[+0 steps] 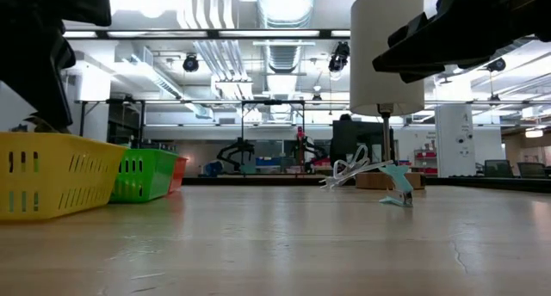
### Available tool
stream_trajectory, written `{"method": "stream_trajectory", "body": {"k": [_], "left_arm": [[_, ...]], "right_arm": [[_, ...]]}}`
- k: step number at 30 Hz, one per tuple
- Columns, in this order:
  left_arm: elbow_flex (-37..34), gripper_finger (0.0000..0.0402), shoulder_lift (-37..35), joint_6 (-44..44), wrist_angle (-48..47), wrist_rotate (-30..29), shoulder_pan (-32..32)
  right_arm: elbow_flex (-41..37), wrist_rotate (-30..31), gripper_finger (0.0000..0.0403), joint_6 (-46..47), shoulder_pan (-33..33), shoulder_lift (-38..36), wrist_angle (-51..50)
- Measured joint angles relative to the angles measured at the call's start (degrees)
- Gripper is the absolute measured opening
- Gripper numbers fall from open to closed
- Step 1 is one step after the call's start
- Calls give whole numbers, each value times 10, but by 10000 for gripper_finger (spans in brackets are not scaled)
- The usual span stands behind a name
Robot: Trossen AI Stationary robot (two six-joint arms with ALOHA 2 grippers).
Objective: Pick and place Stapler, Stapler remover, tape
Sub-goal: Put the gray staple remover into the yellow basket, then put the light blue staple remover into the yellow basket
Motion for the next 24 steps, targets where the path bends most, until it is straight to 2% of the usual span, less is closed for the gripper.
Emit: {"method": "stream_trajectory", "body": {"k": [10,20,22,24], "left_arm": [[0,30,0,-18,22,-17,1],[2,119,0,-30,21,-32,2],[7,134,0,-14,22,-54,4],[15,146,-1,10,38,-115,4]], "right_arm": [[-1,0,63,0,0,0,2],[-1,0,63,0,0,0,5],[-2,0,63,0,0,0,6],[-2,0,63,-1,0,0,8]]}}
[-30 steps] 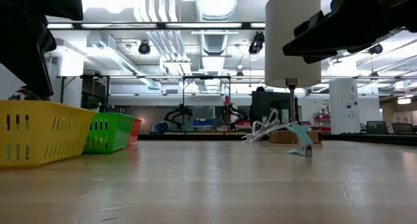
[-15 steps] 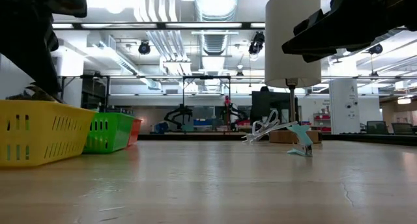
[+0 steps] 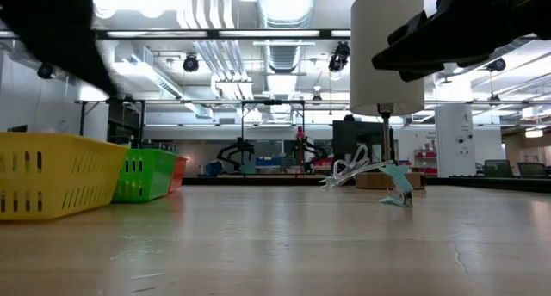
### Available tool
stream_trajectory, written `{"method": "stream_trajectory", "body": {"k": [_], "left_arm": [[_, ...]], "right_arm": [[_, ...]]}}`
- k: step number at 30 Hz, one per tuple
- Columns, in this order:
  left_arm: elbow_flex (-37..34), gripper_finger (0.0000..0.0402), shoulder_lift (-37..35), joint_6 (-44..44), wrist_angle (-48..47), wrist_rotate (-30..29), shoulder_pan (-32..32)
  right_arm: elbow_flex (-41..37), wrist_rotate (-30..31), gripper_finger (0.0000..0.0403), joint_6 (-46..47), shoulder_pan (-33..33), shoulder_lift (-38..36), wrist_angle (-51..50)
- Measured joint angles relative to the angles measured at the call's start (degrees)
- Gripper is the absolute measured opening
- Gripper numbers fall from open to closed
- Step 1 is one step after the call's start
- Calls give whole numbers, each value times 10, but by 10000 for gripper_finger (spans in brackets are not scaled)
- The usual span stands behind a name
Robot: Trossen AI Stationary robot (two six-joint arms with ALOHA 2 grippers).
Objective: Pick and place Stapler, Stapler remover, tape
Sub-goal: Put the light blue staple remover into the yellow basket
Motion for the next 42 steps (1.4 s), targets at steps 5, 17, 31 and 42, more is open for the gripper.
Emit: {"method": "stream_trajectory", "body": {"k": [5,17,31,42], "left_arm": [[3,158,0,73,137,-203,7],[-32,158,88,242,496,-230,107],[-31,158,230,235,719,-28,217],[-21,158,245,233,749,29,252]], "right_arm": [[3,0,63,-6,0,0,16],[3,0,63,14,1,0,17],[-21,-16,16,18,0,-72,-17],[-149,-97,8,55,-75,-292,-50]]}}
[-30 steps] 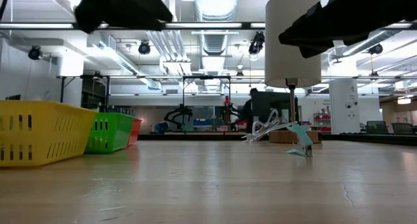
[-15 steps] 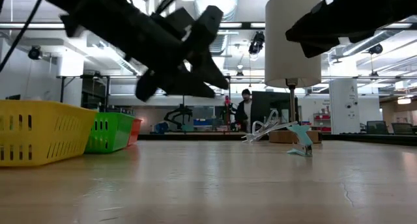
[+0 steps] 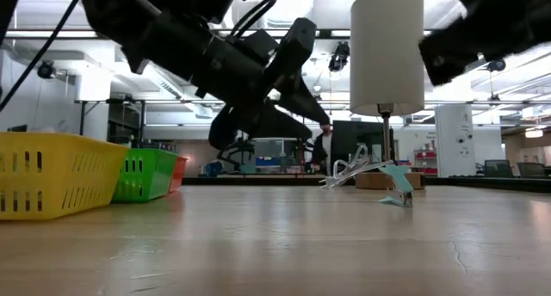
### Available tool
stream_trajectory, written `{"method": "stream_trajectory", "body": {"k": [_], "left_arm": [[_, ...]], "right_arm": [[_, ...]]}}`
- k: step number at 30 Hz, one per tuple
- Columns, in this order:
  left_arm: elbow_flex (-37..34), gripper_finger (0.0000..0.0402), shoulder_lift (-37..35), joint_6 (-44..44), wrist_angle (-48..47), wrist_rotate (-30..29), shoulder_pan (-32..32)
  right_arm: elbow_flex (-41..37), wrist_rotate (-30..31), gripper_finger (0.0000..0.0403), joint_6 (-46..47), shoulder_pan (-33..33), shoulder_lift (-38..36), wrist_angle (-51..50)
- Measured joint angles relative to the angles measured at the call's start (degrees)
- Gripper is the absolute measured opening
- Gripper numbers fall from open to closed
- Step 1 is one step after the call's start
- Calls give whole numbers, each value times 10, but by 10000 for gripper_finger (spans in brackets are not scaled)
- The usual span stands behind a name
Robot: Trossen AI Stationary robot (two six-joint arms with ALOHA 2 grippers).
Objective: Pick and place Stapler, Stapler remover, tape
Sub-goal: Put the light blue staple remover into the yellow basket
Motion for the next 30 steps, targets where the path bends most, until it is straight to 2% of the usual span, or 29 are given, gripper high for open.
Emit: {"method": "stream_trajectory", "body": {"k": [5,10,12,17,24,30], "left_arm": [[19,158,2,-29,4,73,19],[38,158,22,-39,-1,98,31],[52,158,36,-49,5,126,37],[94,158,88,-82,2,155,42],[158,158,159,-78,-3,187,42],[177,158,175,-75,-6,194,43]], "right_arm": [[-66,5,8,23,-39,-86,-15],[-108,5,8,17,-51,-139,-13],[-121,5,8,16,-51,-154,-14],[-137,20,8,20,-51,-175,-19],[-137,17,8,21,-50,-176,-26],[-137,15,8,31,-50,-177,-27]]}}
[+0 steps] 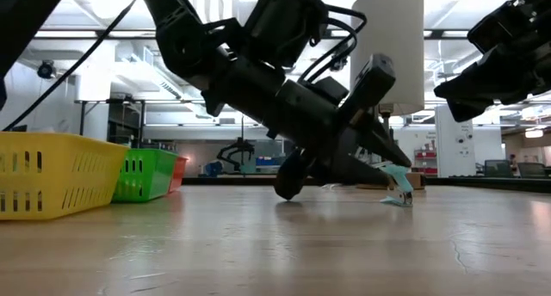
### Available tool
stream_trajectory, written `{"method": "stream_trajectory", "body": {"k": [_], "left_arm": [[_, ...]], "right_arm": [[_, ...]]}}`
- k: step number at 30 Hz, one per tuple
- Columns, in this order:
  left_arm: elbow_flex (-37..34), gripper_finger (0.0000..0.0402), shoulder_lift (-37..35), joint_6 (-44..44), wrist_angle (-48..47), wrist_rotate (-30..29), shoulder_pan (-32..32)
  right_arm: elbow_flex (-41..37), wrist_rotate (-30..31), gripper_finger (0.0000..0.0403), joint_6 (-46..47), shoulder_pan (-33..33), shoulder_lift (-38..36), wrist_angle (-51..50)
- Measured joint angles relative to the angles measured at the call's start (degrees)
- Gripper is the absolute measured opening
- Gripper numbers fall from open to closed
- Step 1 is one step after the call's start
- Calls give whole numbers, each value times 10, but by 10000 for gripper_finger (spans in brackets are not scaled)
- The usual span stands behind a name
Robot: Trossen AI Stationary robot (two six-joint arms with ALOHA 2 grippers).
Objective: Pick and place Stapler, Stapler remover, tape
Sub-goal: Put the light blue staple remover into the yellow basket
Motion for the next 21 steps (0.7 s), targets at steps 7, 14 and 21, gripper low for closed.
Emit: {"method": "stream_trajectory", "body": {"k": [7,14,21], "left_arm": [[-1,152,-11,23,-6,6,-1],[-2,109,-11,28,-15,7,-1],[-3,32,-11,47,-14,7,-1]], "right_arm": [[0,0,8,1,0,0,0],[0,0,8,1,0,0,0],[0,0,9,1,0,0,0]]}}
